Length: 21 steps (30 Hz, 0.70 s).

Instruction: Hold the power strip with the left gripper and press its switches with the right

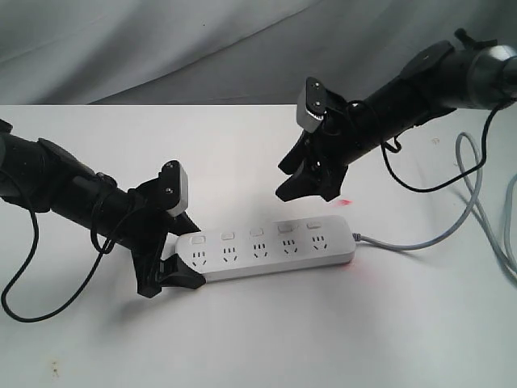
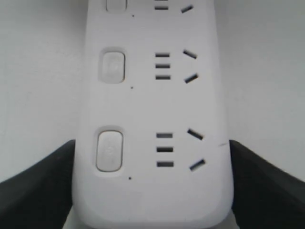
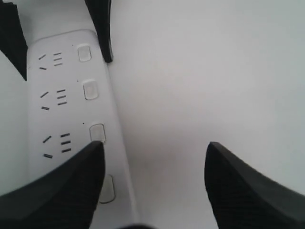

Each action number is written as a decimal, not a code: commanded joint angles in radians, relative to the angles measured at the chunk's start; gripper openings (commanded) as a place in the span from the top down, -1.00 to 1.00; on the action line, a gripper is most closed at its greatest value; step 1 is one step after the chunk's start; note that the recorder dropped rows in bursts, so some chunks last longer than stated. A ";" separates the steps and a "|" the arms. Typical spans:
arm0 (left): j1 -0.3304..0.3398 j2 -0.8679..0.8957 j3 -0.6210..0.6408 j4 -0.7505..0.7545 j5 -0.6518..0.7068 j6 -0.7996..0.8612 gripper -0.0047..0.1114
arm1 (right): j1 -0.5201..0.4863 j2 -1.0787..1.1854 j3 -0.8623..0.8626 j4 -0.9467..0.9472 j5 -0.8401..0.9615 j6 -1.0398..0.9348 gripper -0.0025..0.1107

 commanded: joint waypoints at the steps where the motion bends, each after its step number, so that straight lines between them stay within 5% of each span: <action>1: -0.005 -0.003 -0.004 -0.006 0.002 0.006 0.92 | 0.004 0.037 0.003 -0.008 -0.005 -0.013 -0.05; 21: -0.005 -0.003 -0.004 -0.006 0.002 0.006 0.92 | 0.041 0.063 0.086 0.007 -0.109 -0.067 -0.05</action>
